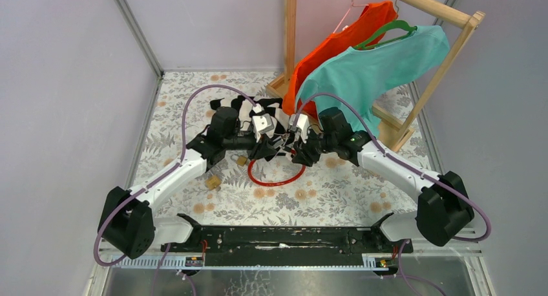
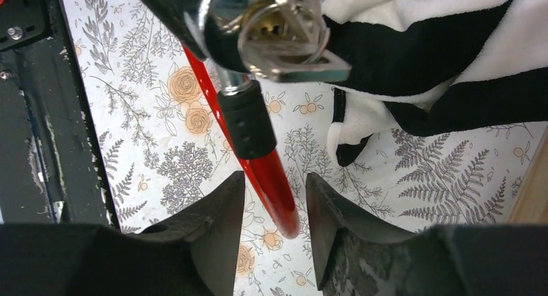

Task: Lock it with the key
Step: Lock the lock.

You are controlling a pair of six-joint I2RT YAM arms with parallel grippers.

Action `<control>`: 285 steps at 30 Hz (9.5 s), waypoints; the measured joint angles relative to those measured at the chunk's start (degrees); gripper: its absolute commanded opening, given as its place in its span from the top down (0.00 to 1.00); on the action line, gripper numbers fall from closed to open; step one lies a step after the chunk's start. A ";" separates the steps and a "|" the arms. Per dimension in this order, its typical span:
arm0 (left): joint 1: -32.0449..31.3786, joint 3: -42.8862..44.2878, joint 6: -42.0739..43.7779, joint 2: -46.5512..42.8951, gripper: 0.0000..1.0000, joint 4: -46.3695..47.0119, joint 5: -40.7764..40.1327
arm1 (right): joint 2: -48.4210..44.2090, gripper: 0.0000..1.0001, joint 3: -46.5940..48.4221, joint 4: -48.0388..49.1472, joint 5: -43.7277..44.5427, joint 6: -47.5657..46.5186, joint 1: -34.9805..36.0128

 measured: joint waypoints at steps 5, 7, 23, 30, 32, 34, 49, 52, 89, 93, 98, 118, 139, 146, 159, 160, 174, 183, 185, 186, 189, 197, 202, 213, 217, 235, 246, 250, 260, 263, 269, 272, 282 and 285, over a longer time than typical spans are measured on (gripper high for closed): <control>0.13 -1.40 -1.66 -0.42 1.00 2.25 1.18 | 0.98 0.82 -1.53 3.72 -0.42 0.70 0.00; 0.44 -1.84 -2.62 -0.44 1.00 3.69 0.94 | 0.96 0.89 -1.97 4.72 -1.57 1.36 0.00; 0.70 -3.06 -8.39 0.50 1.00 10.29 -0.31 | 2.84 1.00 3.80 0.94 -3.87 7.02 0.04; 0.35 -3.06 -6.93 0.50 1.00 10.27 -0.92 | 3.41 0.97 5.84 -2.47 -2.25 4.35 0.04; 0.13 -3.06 -6.93 0.50 1.00 10.36 -1.62 | 3.32 0.94 5.84 -2.38 -0.94 2.86 0.15; -0.04 -3.06 -6.95 0.50 1.00 10.78 -2.36 | 3.10 0.93 5.73 -2.03 0.17 1.55 0.24; -0.44 -3.06 -1.46 -0.17 1.00 11.96 -1.66 | 0.09 0.91 3.04 1.38 1.90 -5.92 0.39; -0.70 -3.06 0.87 -0.83 1.00 11.30 0.42 | -1.60 0.87 1.55 1.86 1.03 -6.14 0.46; -1.92 -5.51 8.11 -1.46 1.00 7.58 8.61 | -6.95 0.29 8.44 -8.24 -3.06 2.40 -1.42; -1.92 -5.51 8.11 -1.46 1.00 7.23 8.61 | -6.97 0.35 13.68 -9.05 -5.35 8.31 -1.55; -1.92 -5.51 8.11 -1.46 1.00 7.13 8.59 | -4.00 0.40 17.79 -11.96 -5.95 14.32 -1.55; -1.92 -5.51 8.11 -1.31 1.00 7.06 8.46 | 1.77 0.69 18.80 -16.20 -7.23 20.94 -1.55; -1.88 -5.05 7.67 -1.14 1.00 5.79 8.68 | 3.02 1.00 20.50 -19.87 -12.00 -7.32 -1.46; -1.88 -4.83 7.69 -1.14 1.00 4.85 9.33 | 3.15 1.00 21.18 -23.30 -13.00 -21.73 -1.22; -1.86 -4.28 7.67 -0.76 1.00 4.46 9.18 | 4.39 0.86 23.63 -27.23 -11.82 -33.90 -0.63; -1.86 -4.28 7.67 -0.76 1.00 4.39 9.18 | 4.39 0.82 23.63 -27.28 -11.76 -33.90 -0.63; -1.88 -4.20 7.72 -0.76 1.00 3.69 10.19 | 4.44 0.60 24.59 -29.62 -7.39 -29.92 -0.74; -1.95 -4.17 7.78 -0.76 1.00 3.10 11.54 | 4.33 0.52 28.17 -34.32 -4.63 -31.41 -1.81; -1.95 -4.17 7.78 -0.76 1.00 3.06 11.56 | 4.33 0.45 29.62 -34.64 -5.60 -30.82 -1.84; -1.95 -4.17 7.78 -0.76 1.00 3.04 11.56 | 4.35 0.41 30.08 -34.71 -6.14 -30.27 -1.84; -1.95 -4.09 7.78 -0.76 1.00 2.99 11.54 | 4.66 0.36 30.97 -35.01 -8.39 -27.87 -1.86; -1.95 -4.07 7.78 -0.76 1.00 2.84 11.54 | 7.93 0.43 31.71 -34.86 -12.20 -18.97 -1.51; -1.95 -3.96 7.78 -0.59 1.00 2.82 11.54 | 8.52 0.51 31.71 -34.77 -12.50 -15.32 -0.90; -1.95 -3.87 7.78 -0.11 1.00 2.84 11.54 | 8.52 0.66 31.39 -34.12 -11.98 -11.30 0.20; -1.95 -3.87 7.78 0.07 1.00 2.84 11.54 | 8.52 0.73 30.10 -33.62 -10.93 -10.34 0.74; -1.95 -3.61 7.78 0.52 1.00 2.01 11.34 | 7.19 1.00 27.12 -30.32 -9.86 -15.74 1.09; -1.95 -3.63 8.83 0.35 1.00 1.99 10.29 | 6.93 1.00 27.34 -31.65 -8.31 -26.29 1.64; -1.95 -3.63 10.60 0.07 1.00 1.86 9.88 | 6.80 1.00 27.61 -31.95 -7.43 -27.58 1.95; -2.58 -3.39 13.35 -1.29 1.00 1.84 9.40 | 6.54 1.00 30.82 -36.63 -5.51 -27.54 2.54; -2.64 -3.34 13.51 -1.64 1.00 1.81 9.33 | 6.56 1.00 31.21 -37.33 -5.33 -27.41 2.54; -2.64 -3.34 13.51 -1.66 1.00 1.81 9.25 | 6.54 1.00 31.28 -37.48 -5.01 -26.86 2.51; -2.75 -3.34 13.42 -1.70 1.00 1.95 8.81 | 6.56 1.00 31.43 -37.55 -4.55 -25.57 2.47; -2.91 -3.34 12.79 -1.90 1.00 1.84 9.35 | 3.52 1.00 29.27 -36.74 -3.65 -23.96 1.73; -2.95 -3.34 12.81 -1.90 1.00 1.99 9.40 | 3.48 1.00 29.27 -36.76 -3.30 -23.93 1.73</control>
